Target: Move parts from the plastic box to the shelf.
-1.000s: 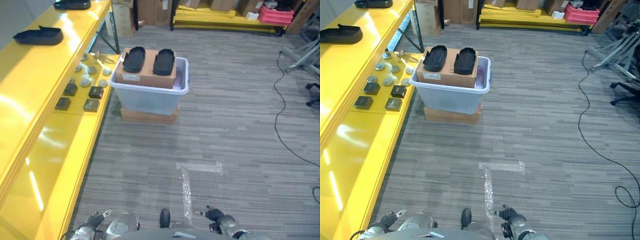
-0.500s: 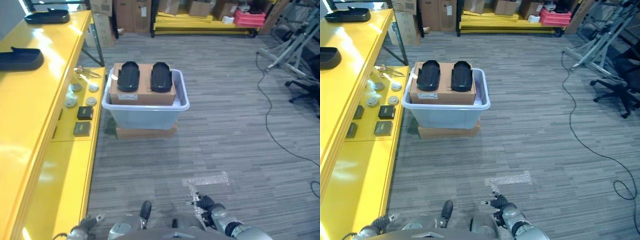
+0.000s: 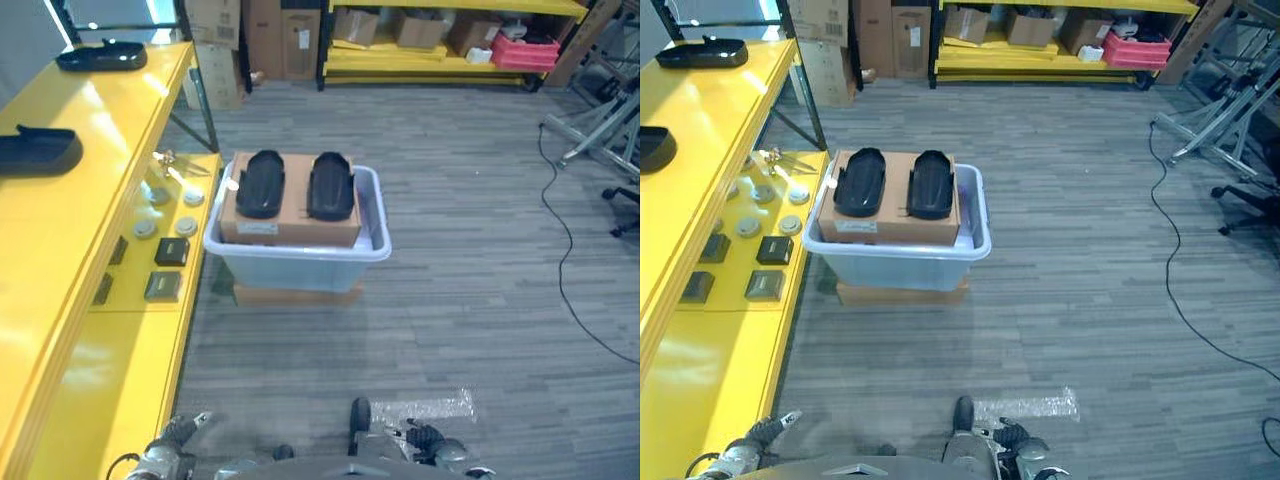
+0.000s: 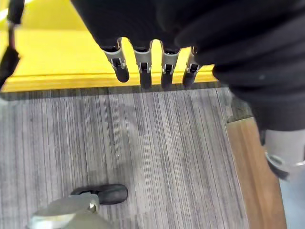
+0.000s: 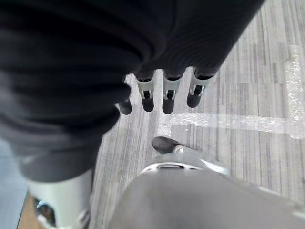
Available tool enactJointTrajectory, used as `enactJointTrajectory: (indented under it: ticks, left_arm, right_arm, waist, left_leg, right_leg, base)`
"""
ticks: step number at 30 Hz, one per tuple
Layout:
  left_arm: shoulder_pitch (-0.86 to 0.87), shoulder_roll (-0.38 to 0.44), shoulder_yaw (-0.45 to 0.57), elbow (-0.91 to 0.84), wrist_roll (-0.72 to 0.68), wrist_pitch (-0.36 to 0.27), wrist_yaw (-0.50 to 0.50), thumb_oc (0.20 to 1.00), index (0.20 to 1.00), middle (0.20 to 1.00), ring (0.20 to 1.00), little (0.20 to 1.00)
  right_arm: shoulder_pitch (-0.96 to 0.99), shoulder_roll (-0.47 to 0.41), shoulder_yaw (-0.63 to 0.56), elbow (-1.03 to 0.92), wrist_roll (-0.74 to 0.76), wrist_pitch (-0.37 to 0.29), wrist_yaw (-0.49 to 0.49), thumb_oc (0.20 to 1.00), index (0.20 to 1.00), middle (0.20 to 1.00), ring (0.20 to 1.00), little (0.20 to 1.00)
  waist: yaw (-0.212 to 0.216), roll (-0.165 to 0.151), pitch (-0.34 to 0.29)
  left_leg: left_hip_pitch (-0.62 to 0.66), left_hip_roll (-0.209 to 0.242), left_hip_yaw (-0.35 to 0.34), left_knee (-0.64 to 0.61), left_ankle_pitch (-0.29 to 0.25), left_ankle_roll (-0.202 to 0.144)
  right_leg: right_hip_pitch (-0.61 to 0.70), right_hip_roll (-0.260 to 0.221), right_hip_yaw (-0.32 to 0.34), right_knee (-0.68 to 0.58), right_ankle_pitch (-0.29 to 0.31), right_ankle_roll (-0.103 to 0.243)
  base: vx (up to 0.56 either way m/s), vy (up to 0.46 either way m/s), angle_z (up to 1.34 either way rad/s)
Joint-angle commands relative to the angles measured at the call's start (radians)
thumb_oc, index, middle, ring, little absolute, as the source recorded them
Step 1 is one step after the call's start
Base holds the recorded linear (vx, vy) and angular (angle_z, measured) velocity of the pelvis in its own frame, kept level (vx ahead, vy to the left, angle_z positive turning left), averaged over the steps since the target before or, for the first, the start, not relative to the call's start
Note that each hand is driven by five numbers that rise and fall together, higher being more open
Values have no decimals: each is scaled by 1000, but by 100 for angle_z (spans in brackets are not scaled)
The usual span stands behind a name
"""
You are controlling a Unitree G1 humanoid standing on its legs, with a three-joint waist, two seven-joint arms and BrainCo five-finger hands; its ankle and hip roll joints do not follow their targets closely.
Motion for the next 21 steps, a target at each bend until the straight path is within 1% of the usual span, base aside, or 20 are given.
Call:
enactJointTrajectory:
  ticks: [1, 2, 3, 4, 5, 6, 7, 9, 10, 11, 13, 15, 16, 17, 18, 19, 20, 21]
  left_arm:
    - [-38, -33, 19, 23, -36, -11, -3, 1000, 1000, 1000, 1000, 1000]
    - [-41, -41, 8, 13, -32, -12, -2, 1000, 1000, 1000, 1000, 1000]
    - [-41, -45, 4, 9, -33, -12, -4, 1000, 1000, 1000, 1000, 1000]
    - [-41, -45, 4, 9, -33, -12, -4, 1000, 1000, 1000, 1000, 1000]
    - [-38, -49, 3, 11, -29, -10, -10, 1000, 1000, 1000, 1000, 1000]
    - [-23, -54, 0, 24, -7, -5, -17, 1000, 1000, 1000, 1000, 1000]
    - [-14, -53, 0, 38, 7, -1, -16, 1000, 1000, 1000, 1000, 1000]
    - [0, -46, 8, 59, 14, 6, -20, 1000, 1000, 1000, 1000, 1000]
    - [3, -41, 13, 70, 18, 7, -24, 1000, 1000, 1000, 1000, 1000]
    - [9, -36, 19, 82, 25, 11, -25, 1000, 1000, 1000, 1000, 1000]
    - [16, -31, 20, 93, 35, 10, -27, 1000, 1000, 1000, 1000, 1000]
    - [17, -16, 17, 98, 49, 15, -22, 1000, 1000, 1000, 1000, 1000]
    - [13, 3, 22, 89, 46, 11, -18, 1000, 1000, 1000, 1000, 1000]
    - [8, 9, 24, 78, 39, 8, -12, 1000, 1000, 1000, 1000, 1000]
    - [8, 9, 24, 78, 39, 8, -12, 1000, 1000, 1000, 1000, 1000]
    - [-11, 21, 19, 28, 21, -4, 11, 1000, 1000, 1000, 1000, 1000]
    - [-19, 28, 20, 5, 14, -9, 19, 1000, 1000, 1000, 1000, 1000]
    - [-19, 28, 20, 5, 14, -9, 19, 1000, 1000, 1000, 1000, 1000]
  right_arm:
    - [-42, -95, 28, 1, 22, -6, 10, 1000, 1000, 1000, 1000, 1000]
    - [-46, -110, 23, -7, 34, -10, 8, 1000, 1000, 1000, 1000, 1000]
    - [-45, -119, 16, -1, 38, -8, 8, 1000, 1000, 1000, 1000, 1000]
    - [-44, -119, 16, -1, 38, -9, 8, 1000, 1000, 1000, 1000, 1000]
    - [-38, -125, 7, 2, 43, -9, 7, 1000, 1000, 1000, 1000, 1000]
    - [-37, -134, -4, -2, 50, -10, 9, 1000, 1000, 1000, 1000, 1000]
    - [-40, -134, -6, -3, 48, -14, 6, 1000, 1000, 1000, 1000, 1000]
    - [-50, -131, -9, -8, 56, -18, 5, 1000, 1000, 1000, 1000, 1000]
    - [-58, -126, -9, -3, 59, -17, 8, 1000, 1000, 1000, 1000, 1000]
    - [-68, -119, -4, -1, 55, -14, 12, 1000, 1000, 1000, 1000, 1000]
    - [-69, -112, -2, -7, 50, -16, 12, 1000, 1000, 1000, 1000, 1000]
    - [-71, -90, -1, -26, 62, -19, 15, 1000, 1000, 1000, 1000, 1000]
    - [-72, -71, -3, -65, 83, -25, 19, 1000, 1000, 1000, 1000, 1000]
    - [-69, -62, -10, -89, 98, -30, 21, 1000, 1000, 1000, 1000, 1000]
    - [-69, -62, -10, -90, 98, -30, 21, 1000, 1000, 1000, 1000, 1000]
    - [-73, -53, -6, -173, 96, -43, 4, 1000, 1000, 1000, 1000, 1000]
    - [-72, -52, -10, -209, 101, -49, -9, 1000, 1000, 1000, 1000, 1000]
    - [-71, -52, -10, -210, 101, -48, -9, 1000, 1000, 1000, 1000, 1000]
  waist:
    - [17, 37, 54]
    - [18, 31, 62]
    - [28, 33, 63]
    - [28, 33, 64]
    - [29, 41, 61]
    - [38, 57, 52]
    - [43, 70, 49]
    - [62, 78, 48]
    - [73, 77, 49]
    - [79, 76, 42]
    - [75, 74, 36]
    - [71, 59, 25]
    - [64, 57, 31]
    - [58, 63, 36]
    - [59, 62, 36]
    - [30, 79, 67]
    - [19, 91, 78]
    - [19, 90, 80]
  left_leg:
    - [-98, 180, -160, 152, 39, -68]
    - [-132, 185, -95, 147, 66, -72]
    - [-151, 179, -80, 117, 58, -73]
    - [-149, 179, -81, 117, 58, -73]
    - [-174, 165, -45, 54, 51, -69]
    - [-215, 109, -16, -33, 78, -52]
    - [-234, 87, 5, -83, 110, -42]
    - [-254, 62, 42, -118, 139, -40]
    - [-259, 57, 37, -98, 145, -39]
    - [-238, 56, 27, -89, 127, -32]
    - [-225, 60, 30, -88, 128, -26]
    - [-206, 57, 27, -71, 106, -6]
    - [-178, 58, 29, -64, 87, 17]
    - [-156, 55, 33, -68, 77, 32]
    - [-156, 54, 35, -68, 77, 33]
    - [-121, 48, 46, -72, 75, 53]
    - [-108, 59, 36, -81, 79, 50]
    - [-106, 59, 37, -82, 79, 50]
  right_leg:
    - [47, -38, 15, -10, -102, 74]
    - [87, -42, -24, -33, -120, 67]
    - [106, -46, -47, -43, -131, 69]
    - [108, -46, -48, -44, -131, 69]
    - [128, -44, -75, -51, -143, 71]
    - [149, -23, -97, -68, -150, 77]
    - [154, -8, -99, -72, -157, 79]
    - [174, 9, -86, -64, -185, 73]
    - [180, 13, -75, -55, -195, 69]
    - [183, 14, -66, -42, -206, 70]
    - [194, 10, -69, -30, -215, 74]
    - [184, -1, -43, 57, -231, 82]
    - [145, -4, -13, 189, -227, 100]
    - [108, -19, -1, 267, -202, 120]
    - [106, -21, 1, 272, -204, 120]
    - [42, -50, 26, 401, -95, 146]
    - [14, -32, 44, 424, -110, 141]
    - [14, -32, 45, 427, -112, 140]
  base:
    - [194, -307, 22]
    - [146, -203, -10]
    - [148, -204, -8]
    - [100, -107, 38]
    - [192, -134, 74]
    - [278, -146, 88]
    - [308, -101, 67]
    - [248, 0, 30]
    - [224, 49, -28]
    - [139, 42, -57]
    - [161, 75, -73]
    - [274, 176, -27]
    - [277, 260, -5]
    - [201, 210, -22]
    - [125, 274, -37]
    - [75, 226, -31]
    - [76, 222, -33]
    - [91, 74, -1]
